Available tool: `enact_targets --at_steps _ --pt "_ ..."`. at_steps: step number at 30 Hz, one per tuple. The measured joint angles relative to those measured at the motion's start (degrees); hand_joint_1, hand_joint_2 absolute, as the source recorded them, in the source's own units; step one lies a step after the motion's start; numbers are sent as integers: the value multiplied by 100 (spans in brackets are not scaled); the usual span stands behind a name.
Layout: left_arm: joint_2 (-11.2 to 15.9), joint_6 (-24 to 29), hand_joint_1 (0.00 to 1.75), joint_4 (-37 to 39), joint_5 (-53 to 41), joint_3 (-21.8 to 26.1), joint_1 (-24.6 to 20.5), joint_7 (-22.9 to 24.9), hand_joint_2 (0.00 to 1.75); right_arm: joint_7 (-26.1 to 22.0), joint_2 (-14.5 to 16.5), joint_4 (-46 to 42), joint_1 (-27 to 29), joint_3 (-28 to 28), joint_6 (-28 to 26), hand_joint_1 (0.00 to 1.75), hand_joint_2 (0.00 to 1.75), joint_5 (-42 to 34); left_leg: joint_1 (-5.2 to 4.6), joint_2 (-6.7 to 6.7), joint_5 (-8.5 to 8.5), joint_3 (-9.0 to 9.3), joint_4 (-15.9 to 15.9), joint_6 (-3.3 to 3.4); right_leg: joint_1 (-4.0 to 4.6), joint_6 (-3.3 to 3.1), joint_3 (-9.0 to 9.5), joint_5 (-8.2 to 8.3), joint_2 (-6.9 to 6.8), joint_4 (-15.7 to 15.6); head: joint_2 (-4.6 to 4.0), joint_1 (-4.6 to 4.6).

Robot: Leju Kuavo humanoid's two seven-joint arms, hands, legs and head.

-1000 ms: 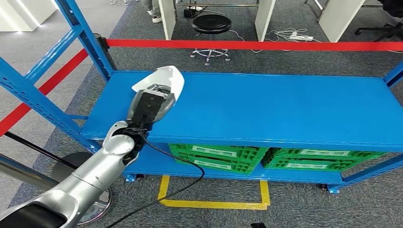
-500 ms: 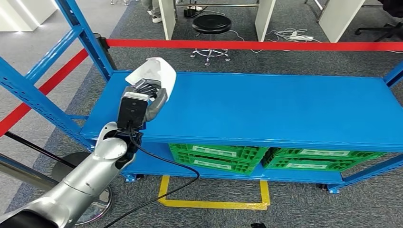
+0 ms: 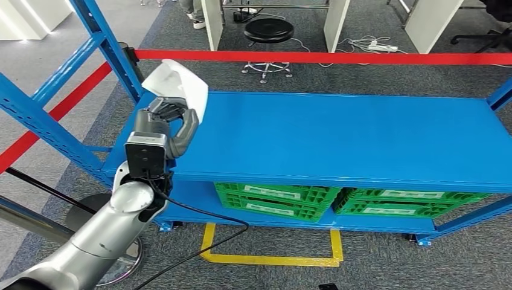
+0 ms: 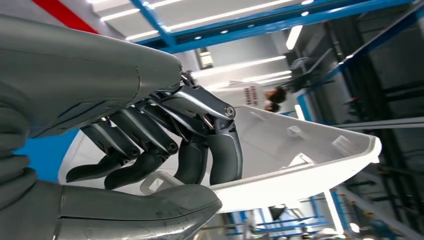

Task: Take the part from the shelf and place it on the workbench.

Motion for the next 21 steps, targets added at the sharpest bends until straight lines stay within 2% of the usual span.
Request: enact_targets --at_steps 17,21 --pt "90 5 175 -341 -237 -39 107 -85 175 0 0 0 0 2 10 0 175 7 0 0 0 0 0 0 0 0 0 0 0 0 0 -1" --pt "92 -214 175 -368 100 -41 159 32 175 2 0 0 0 2 -4 0 175 7 0 0 0 0 0 0 0 0 -1 0 0 0 0 0"
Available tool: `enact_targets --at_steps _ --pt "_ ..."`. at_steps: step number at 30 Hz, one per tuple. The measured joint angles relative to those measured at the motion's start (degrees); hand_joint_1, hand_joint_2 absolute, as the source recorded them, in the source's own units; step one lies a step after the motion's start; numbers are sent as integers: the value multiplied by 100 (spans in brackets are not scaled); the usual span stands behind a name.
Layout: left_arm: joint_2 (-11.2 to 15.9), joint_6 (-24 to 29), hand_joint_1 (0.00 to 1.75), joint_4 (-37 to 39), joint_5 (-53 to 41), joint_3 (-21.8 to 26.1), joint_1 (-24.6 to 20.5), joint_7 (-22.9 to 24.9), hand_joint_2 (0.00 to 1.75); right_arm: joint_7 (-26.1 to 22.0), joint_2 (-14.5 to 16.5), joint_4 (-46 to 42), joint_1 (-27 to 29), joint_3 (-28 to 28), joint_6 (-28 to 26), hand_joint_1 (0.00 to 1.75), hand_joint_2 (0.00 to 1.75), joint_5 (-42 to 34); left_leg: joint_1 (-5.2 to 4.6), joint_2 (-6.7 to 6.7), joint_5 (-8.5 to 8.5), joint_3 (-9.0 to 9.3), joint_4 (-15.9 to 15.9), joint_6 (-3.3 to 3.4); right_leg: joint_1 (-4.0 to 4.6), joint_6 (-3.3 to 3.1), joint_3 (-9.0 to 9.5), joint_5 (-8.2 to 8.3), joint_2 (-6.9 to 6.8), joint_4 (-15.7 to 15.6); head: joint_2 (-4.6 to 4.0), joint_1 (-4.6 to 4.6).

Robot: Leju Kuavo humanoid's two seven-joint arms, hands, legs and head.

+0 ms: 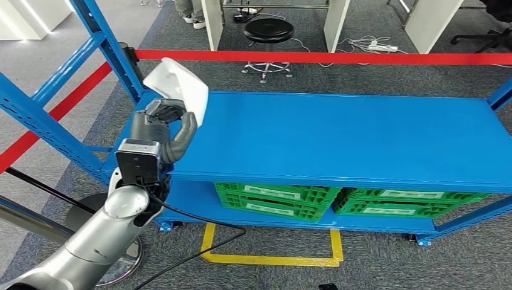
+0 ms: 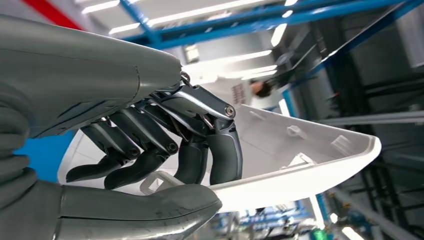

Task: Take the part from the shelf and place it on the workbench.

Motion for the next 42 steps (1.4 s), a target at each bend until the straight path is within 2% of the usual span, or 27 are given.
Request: enact_targets --at_steps 8,18,20,23,26,28,35,42 --pt "-11 -489 175 0 797 -90 108 376 175 -23 0 4 5 0 -41 0 175 -27 0 0 0 -1 0 0 0 0 -1 0 0 0 0 0" --pt "29 -445 175 0 540 -233 164 334 175 -171 0 4 36 0 -19 0 175 -100 0 0 0 -1 0 0 -1 0 -1 0 0 0 0 -1" --pt "49 -445 175 0 503 -254 190 308 175 -381 0 4 77 -7 72 0 175 -243 0 0 -1 -2 0 0 0 0 -1 0 0 0 0 -1" --pt "98 -442 175 -3 453 -268 238 252 175 -1024 -1 -15 170 -82 264 0 175 -593 0 0 -1 -5 0 0 0 0 -1 0 -1 0 0 -1" --pt "144 -423 175 -26 362 -255 291 222 175 -1715 56 -240 297 -197 107 0 175 -800 0 -1 -1 -9 -1 0 0 0 -2 0 -1 0 0 -2" --pt "164 -413 175 -51 285 -232 316 219 175 -1930 120 -456 348 -268 47 0 175 -919 0 -1 -1 -10 -1 0 1 0 -4 0 0 0 0 -1" --pt "209 -414 175 -129 162 -155 351 219 175 -1925 233 -903 412 -556 468 0 175 -1257 0 -1 0 -10 -1 0 0 1 -3 0 -2 0 0 -1" --pt "249 -413 175 -161 144 -133 384 219 175 -1829 292 -1084 462 -654 574 0 175 -1237 -10 -1 -9 -11 4 10 -8 2 -3 0 -2 -2 0 -1"
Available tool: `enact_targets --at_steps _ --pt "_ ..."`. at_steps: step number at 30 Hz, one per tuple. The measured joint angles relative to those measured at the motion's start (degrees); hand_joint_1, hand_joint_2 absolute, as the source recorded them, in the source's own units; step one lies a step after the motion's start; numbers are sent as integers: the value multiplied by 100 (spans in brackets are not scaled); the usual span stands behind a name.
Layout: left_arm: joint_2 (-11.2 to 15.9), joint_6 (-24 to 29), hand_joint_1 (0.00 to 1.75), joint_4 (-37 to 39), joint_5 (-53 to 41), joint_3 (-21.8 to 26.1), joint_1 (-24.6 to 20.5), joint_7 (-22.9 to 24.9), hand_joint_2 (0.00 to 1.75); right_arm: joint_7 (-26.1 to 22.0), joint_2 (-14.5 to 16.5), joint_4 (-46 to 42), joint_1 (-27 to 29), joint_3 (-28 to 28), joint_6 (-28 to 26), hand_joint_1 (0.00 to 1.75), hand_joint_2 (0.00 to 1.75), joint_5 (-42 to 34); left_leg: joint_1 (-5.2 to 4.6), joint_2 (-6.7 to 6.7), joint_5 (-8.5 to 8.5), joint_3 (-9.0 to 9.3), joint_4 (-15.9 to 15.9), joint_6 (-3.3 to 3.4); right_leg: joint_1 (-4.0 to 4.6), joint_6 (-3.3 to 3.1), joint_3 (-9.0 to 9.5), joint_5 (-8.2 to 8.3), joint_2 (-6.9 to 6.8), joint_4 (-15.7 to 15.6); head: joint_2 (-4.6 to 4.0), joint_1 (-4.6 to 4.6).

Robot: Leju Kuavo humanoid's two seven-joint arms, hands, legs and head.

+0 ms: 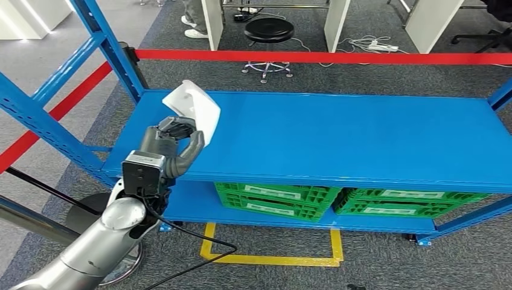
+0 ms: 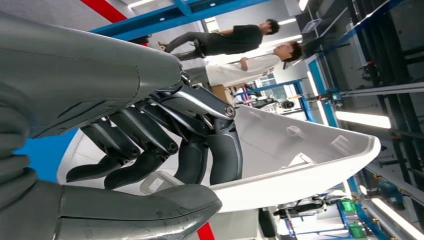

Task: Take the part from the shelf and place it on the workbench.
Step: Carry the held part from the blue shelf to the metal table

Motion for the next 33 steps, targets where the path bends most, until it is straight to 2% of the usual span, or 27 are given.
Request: enact_targets --at_steps 7,11,13,14,15,17,18,19,20,22,24,27,29,30,32,33 --pt "13 -17 175 -17 -41 16 64 25 175 193 29 -7 17 5 -83 0 175 346 -13 0 -33 -7 45 49 -11 27 10 -15 0 0 0 -2" --pt "16 -56 175 -43 10 21 73 93 175 246 34 5 17 16 -129 0 175 377 -24 0 -66 -18 81 108 -20 82 30 -23 -2 -13 0 -2" --pt "16 -103 175 -73 78 24 72 130 175 271 36 7 17 18 -166 0 175 397 6 5 -42 16 19 150 -20 121 9 -73 -7 20 0 2" --pt "13 -130 175 -89 108 23 70 150 175 293 36 9 18 19 -202 0 175 412 24 7 -28 35 -16 170 -16 137 -49 -168 -9 145 0 9" --pt "8 -156 175 -99 137 22 72 169 175 327 36 13 19 19 -251 0 175 431 40 10 -17 52 -44 187 -16 149 -169 -326 -12 402 0 17" --pt "1 -202 175 -106 191 19 88 205 175 399 36 19 30 20 -361 0 175 468 36 11 -22 52 -45 199 -18 169 -530 -703 -13 1175 0 25" --pt "-1 -224 175 -106 217 16 104 220 175 429 36 20 38 20 -409 0 175 485 34 11 -25 51 -42 202 -20 178 -689 -809 -14 1494 0 22" --pt "-1 -242 175 -106 237 12 117 230 175 453 36 21 44 20 -448 0 175 501 33 11 -28 50 -39 200 -22 184 -756 -798 -14 1613 0 22" --pt "-2 -254 175 -106 249 6 127 234 175 471 36 21 46 20 -476 0 175 514 35 9 -32 50 -33 194 -25 186 -708 -674 -16 1496 0 24" --pt "-9 -258 175 -109 256 -5 132 237 175 501 34 21 40 20 -520 0 175 545 39 5 -52 54 -8 160 -37 176 -338 -284 -23 728 0 25" --pt "-16 -259 175 -113 256 -10 127 239 175 519 35 26 34 21 -546 0 175 596 17 -2 -68 42 35 101 -36 134 -21 -88 -13 132 0 18" --pt "-23 -268 175 -115 255 -30 127 246 175 535 36 45 39 23 -564 0 175 671 15 -5 -61 24 58 15 -18 39 37 -68 12 48 0 10" --pt "-26 -279 175 -116 254 -42 125 247 175 539 36 60 41 25 -567 0 175 701 31 -1 -183 -25 189 -47 -31 -32 42 -46 9 37 0 -7" --pt "-27 -283 175 -116 253 -44 125 247 175 540 36 65 37 26 -567 0 175 710 40 1 -337 -118 414 -81 -44 -62 46 -37 5 29 0 -22" --pt "-22 -285 175 -115 253 -46 137 247 175 544 36 79 34 27 -567 0 175 717 61 4 -729 -433 1162 -131 -43 -95 43 -39 0 31 0 -50" --pt "-20 -286 175 -115 253 -49 151 247 175 547 36 86 36 27 -567 0 175 718 70 4 -859 -579 1500 -144 -42 -99 43 -41 -1 32 0 -49"
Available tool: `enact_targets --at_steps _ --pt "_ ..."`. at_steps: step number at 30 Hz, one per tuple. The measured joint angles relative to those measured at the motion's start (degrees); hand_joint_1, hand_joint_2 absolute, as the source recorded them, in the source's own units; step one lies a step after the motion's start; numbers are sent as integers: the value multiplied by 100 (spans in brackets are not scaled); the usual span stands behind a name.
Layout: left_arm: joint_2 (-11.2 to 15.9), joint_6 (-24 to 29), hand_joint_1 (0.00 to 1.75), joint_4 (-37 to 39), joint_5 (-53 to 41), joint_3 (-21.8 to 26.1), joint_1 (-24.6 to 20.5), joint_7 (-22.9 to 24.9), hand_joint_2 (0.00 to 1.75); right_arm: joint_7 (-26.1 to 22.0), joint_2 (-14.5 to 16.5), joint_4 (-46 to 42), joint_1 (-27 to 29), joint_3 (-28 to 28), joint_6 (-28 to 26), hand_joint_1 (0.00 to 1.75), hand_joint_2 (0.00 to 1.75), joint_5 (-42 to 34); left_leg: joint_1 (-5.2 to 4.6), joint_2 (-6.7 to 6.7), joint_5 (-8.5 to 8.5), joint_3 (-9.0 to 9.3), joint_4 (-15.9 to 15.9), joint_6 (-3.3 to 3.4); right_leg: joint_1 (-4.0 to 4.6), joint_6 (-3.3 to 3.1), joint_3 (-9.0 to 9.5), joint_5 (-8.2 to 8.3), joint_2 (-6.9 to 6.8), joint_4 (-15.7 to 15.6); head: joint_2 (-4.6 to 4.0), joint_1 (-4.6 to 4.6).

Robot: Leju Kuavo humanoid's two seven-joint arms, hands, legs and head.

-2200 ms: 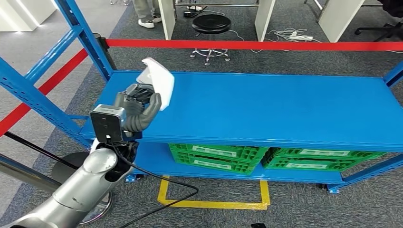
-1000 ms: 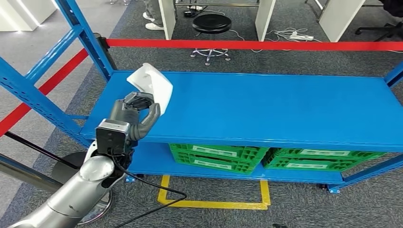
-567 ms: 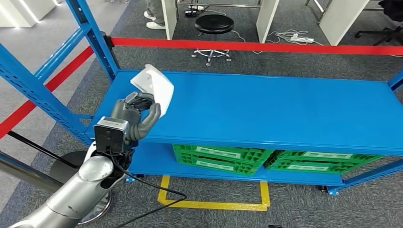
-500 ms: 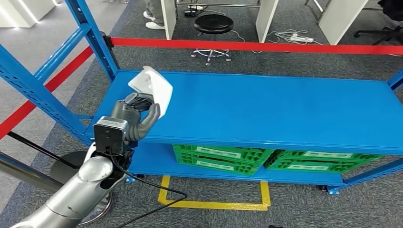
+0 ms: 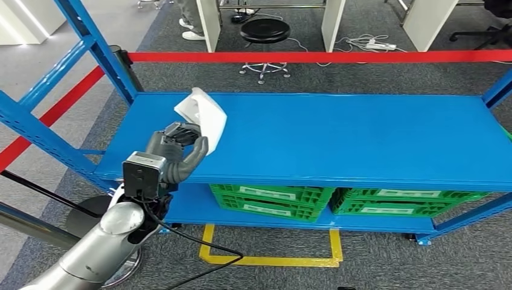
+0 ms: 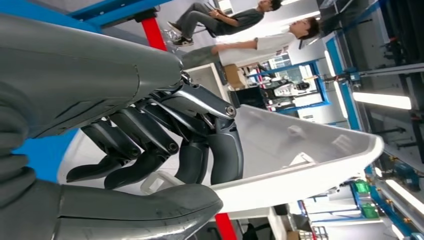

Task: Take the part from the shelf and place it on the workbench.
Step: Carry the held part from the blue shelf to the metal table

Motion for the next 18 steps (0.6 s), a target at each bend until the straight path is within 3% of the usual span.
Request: enact_targets --at_steps 1,2,4,6,7,11,13,15,16,17,18 --pt "2 -1 175 0 1 -2 12 0 175 3 0 5 2 0 -1 0 175 0 5 0 -25 -72 176 -4 1 -2 1 -2 1 1 0 -1" --pt "3 -1 175 0 1 -3 19 0 175 6 0 9 2 0 -1 0 175 1 8 0 66 -37 125 2 1 -1 5 -3 3 2 0 -1" --pt "3 -2 175 -1 1 -4 17 0 175 6 0 15 -1 0 -1 0 175 2 10 0 453 299 -526 37 1 14 27 -13 12 3 0 -2" --pt "0 -5 175 -2 -1 -5 3 0 175 6 0 21 -5 0 1 0 175 2 -5 -1 668 635 -1191 82 20 55 21 -29 16 14 0 0" --pt "-2 -6 175 -2 -1 -5 0 1 175 7 0 23 -7 0 1 0 175 2 -14 -4 673 700 -1342 102 28 83 5 -32 17 19 0 6" --pt "-11 -11 175 -3 -25 -7 0 3 175 13 0 34 -13 0 -9 0 175 11 -2 -7 648 715 -1423 214 28 213 -59 -120 6 100 0 22" --pt "-20 -12 175 -4 -54 -8 -4 -1 175 27 -1 51 -19 0 -21 0 175 15 12 -1 657 729 -1446 269 24 247 -306 -411 0 605 0 44" --pt "-23 -11 175 -3 -69 -9 17 -2 175 49 -3 70 -26 0 -32 0 175 16 -4 4 650 726 -1444 296 27 261 -686 -737 -4 1386 0 55" --pt "-23 -10 175 -3 -80 -11 32 -2 175 61 -3 79 -32 0 -37 0 175 17 -16 5 647 728 -1443 300 30 262 -807 -787 -5 1625 0 53" --pt "-23 -10 175 -2 -94 -15 42 -2 175 70 -4 87 -38 0 -39 0 175 21 -25 4 645 732 -1441 303 32 256 -830 -733 -6 1660 0 55" --pt "-23 -11 175 -2 -109 -21 48 -2 175 81 -5 94 -44 0 -40 0 175 28 -34 -2 644 741 -1439 304 34 240 -735 -574 -6 1458 0 53"
